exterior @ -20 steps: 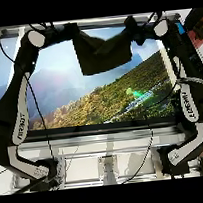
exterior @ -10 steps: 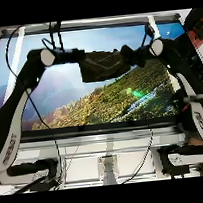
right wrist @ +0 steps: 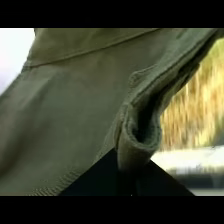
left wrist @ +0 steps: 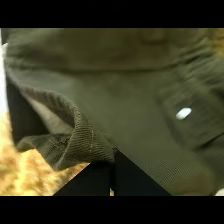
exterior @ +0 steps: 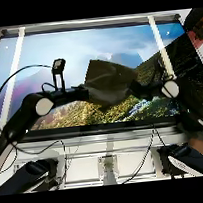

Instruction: Fold the clothes and pants, and hang the long-sleeved shirts on hangers.

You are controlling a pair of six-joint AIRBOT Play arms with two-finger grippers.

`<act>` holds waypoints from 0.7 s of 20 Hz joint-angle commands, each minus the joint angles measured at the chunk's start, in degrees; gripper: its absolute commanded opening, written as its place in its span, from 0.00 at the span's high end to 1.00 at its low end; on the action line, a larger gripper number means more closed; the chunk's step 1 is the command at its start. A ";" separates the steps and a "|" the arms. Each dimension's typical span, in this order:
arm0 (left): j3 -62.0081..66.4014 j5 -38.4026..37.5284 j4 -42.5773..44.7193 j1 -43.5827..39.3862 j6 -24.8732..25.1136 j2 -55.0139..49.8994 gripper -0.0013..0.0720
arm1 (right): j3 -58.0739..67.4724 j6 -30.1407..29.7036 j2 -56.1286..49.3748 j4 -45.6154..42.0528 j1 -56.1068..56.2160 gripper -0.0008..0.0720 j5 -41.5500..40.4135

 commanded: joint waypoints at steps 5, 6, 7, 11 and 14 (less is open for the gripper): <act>-2.56 1.05 5.03 -6.67 -11.61 6.45 0.97 | -5.95 21.00 10.12 -7.54 10.91 0.95 4.20; -2.56 3.58 6.73 -6.19 -11.85 6.16 0.97 | -5.95 22.40 10.19 -9.49 10.71 0.95 3.19; -2.51 7.43 7.13 -5.40 -12.48 5.66 0.97 | -5.95 23.65 10.03 -10.56 10.10 0.95 2.12; -0.70 17.38 7.06 -1.09 -12.46 -0.17 0.98 | -5.95 28.20 7.63 -13.27 4.90 0.95 -7.13; 3.10 21.11 7.10 -0.66 -12.41 -7.72 0.97 | -5.95 31.74 4.02 -13.22 -0.20 0.95 -14.56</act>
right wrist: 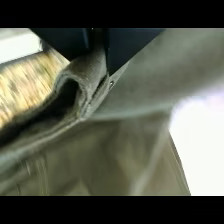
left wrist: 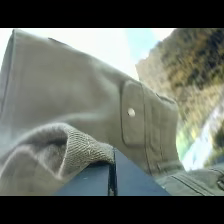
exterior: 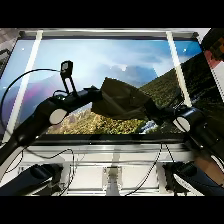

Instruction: Fold the clothes and pants, and hang the long-sleeved shirts on hangers.

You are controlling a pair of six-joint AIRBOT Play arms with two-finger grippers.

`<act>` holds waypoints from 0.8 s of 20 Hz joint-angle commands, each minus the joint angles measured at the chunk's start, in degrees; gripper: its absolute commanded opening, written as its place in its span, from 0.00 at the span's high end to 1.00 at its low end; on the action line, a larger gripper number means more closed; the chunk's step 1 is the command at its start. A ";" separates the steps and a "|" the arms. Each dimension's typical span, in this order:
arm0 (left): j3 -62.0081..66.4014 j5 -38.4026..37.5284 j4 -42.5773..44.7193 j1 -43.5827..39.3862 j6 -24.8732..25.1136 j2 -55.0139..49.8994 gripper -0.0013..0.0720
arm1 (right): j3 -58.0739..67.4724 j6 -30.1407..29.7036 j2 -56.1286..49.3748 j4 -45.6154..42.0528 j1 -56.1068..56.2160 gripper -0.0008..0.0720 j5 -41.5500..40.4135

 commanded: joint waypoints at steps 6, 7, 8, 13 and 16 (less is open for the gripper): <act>12.96 12.98 0.42 2.47 -0.57 -19.32 0.97 | -0.04 7.37 -9.70 -0.87 -10.64 0.95 -15.61; 14.51 13.09 0.44 2.49 -0.57 -21.27 0.97 | -0.04 7.41 -10.95 -0.52 -11.13 0.95 -16.74; 15.58 13.38 0.44 2.49 -0.57 -22.86 0.97 | -0.04 7.58 -12.28 -0.28 -11.13 0.95 -18.34; 16.70 21.73 0.42 2.40 -0.59 -30.03 0.97 | 1.01 8.79 -20.44 -0.28 -11.13 0.95 -28.87; 16.70 41.99 0.39 2.38 -0.57 -35.36 0.97 | 1.97 9.14 -26.16 -0.22 -11.15 0.94 -43.98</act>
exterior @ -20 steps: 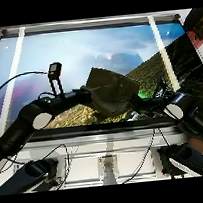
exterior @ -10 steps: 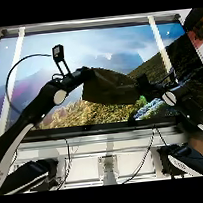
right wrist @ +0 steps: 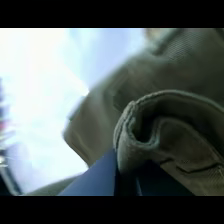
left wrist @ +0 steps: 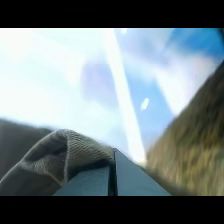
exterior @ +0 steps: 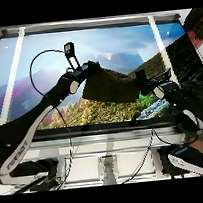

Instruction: Fold the clothes and pants, and hang the long-sleeved shirts on hangers.

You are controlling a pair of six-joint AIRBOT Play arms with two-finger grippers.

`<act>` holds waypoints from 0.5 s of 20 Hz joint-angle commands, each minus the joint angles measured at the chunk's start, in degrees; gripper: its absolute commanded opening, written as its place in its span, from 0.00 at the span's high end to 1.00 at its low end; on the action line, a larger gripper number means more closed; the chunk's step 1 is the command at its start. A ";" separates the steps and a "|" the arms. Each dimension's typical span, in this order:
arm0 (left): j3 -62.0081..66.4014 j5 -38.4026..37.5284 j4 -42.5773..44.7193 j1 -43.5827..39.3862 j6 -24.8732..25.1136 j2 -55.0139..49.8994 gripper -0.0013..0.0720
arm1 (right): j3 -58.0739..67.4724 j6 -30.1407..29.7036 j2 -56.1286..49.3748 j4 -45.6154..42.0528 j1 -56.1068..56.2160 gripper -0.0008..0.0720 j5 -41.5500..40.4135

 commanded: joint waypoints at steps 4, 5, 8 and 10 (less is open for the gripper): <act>3.13 34.51 -8.92 1.18 0.00 -12.28 0.81 | 5.75 2.12 -13.62 11.65 -0.57 0.83 -23.54; 3.91 34.53 -9.53 1.49 0.00 -13.18 0.67 | 7.43 2.10 -14.93 13.14 -0.57 0.58 -23.50; 5.11 34.53 -9.46 3.10 0.02 -13.73 0.64 | 11.93 0.87 -16.52 11.58 -1.31 0.29 -24.41; 5.27 34.53 -9.46 4.48 0.00 -13.55 0.62 | 14.80 -7.04 -16.55 10.08 -2.54 0.29 -24.28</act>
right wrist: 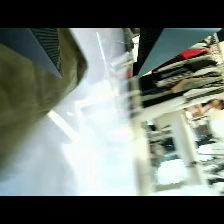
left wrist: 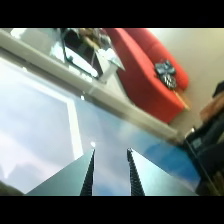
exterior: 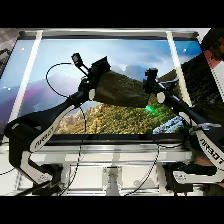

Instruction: Fold the clothes and pants, and hang the long-sleeved shirts on hangers.

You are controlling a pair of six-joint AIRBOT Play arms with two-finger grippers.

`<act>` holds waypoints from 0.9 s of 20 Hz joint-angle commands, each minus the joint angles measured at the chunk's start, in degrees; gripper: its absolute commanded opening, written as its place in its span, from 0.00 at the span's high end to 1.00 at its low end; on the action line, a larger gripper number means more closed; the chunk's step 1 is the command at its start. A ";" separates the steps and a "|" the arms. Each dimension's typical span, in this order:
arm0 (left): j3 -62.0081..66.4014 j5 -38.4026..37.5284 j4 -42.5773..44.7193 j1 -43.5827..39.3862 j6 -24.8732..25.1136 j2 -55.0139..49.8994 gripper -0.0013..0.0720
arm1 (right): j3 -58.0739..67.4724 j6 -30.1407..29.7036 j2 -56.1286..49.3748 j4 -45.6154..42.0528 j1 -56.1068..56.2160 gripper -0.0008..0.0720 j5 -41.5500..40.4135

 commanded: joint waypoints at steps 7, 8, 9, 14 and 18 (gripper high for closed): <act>0.81 0.76 2.45 4.90 0.02 8.41 0.95 | 7.39 -20.70 4.35 -1.42 -7.72 0.95 14.58; 0.81 -2.54 6.32 5.49 0.02 10.86 0.97 | 7.39 -26.49 6.12 -1.40 -9.16 0.95 21.11; 0.81 -8.74 11.08 6.08 0.02 13.97 0.97 | 7.37 -33.77 8.04 -1.36 -10.93 0.95 28.59; 0.81 -45.81 14.43 7.15 3.52 30.47 0.97 | 7.21 -81.88 9.90 26.23 -23.78 0.95 55.43; 0.81 -53.99 14.40 6.93 9.31 39.87 0.46 | 7.21 -103.84 0.76 54.82 -32.68 0.94 82.49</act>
